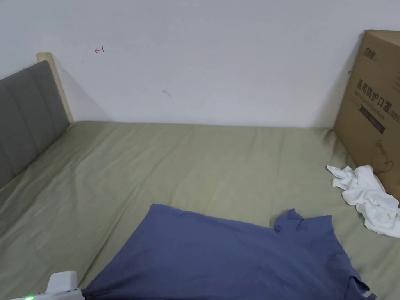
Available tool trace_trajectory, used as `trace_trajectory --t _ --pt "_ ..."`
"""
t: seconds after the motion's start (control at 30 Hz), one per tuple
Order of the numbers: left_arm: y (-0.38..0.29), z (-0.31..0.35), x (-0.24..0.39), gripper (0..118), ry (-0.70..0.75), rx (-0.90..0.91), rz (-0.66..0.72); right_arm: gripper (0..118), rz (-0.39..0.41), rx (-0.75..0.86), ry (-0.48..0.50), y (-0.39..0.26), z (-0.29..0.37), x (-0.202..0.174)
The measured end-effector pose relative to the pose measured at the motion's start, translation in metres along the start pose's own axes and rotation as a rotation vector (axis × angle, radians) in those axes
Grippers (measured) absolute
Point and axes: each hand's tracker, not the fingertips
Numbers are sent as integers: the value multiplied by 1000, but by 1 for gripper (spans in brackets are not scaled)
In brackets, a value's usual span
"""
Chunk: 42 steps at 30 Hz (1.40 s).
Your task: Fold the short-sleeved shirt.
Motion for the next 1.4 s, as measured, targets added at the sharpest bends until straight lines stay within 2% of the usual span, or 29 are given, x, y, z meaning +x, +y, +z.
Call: trace_trajectory --t 0.2,0.33,0.47,0.6,0.63,0.67,0.7,0.73,0.77,0.8,0.83,1.13,1.17,1.33,1.4 --pt "-45 33 -15 4 11 -7 3 0 9 -31 -2 -37 37 3" --pt "-57 28 -25 4 28 -47 5 0 71 -109 -56 -57 32 8" --pt "-62 10 -19 4 65 -95 -10 0 174 -235 -137 -69 10 4" --pt "-63 -8 -13 6 103 -165 -29 0 154 -310 -158 -75 -5 1" --pt "-63 -9 -11 10 112 -161 -26 0 148 -319 -159 -75 -4 -1" --pt "-63 -8 -10 22 125 -157 -21 1 132 -308 -161 -74 -2 -2" --pt "-62 -7 -8 38 148 -161 -16 4 125 -298 -170 -70 2 -4" --pt "-59 -3 -8 66 159 -160 -12 22 113 -290 -177 -65 7 -7" --pt "-56 4 -7 81 148 -140 -2 43 118 -277 -175 -60 12 -8" --pt "-51 12 -5 91 112 -95 7 62 129 -249 -165 -52 19 -10" --pt "-45 24 -2 94 88 -48 15 75 134 -198 -138 -43 28 -14" --pt "31 134 58 94 3 400 -42 78 263 244 -38 61 111 -71" --pt "38 143 66 94 4 443 -46 78 266 287 -37 70 107 -62" --pt "56 169 100 93 -11 633 -58 76 342 421 -37 88 113 -75" --pt "58 171 111 86 -29 693 -72 71 355 454 -37 89 113 -78"
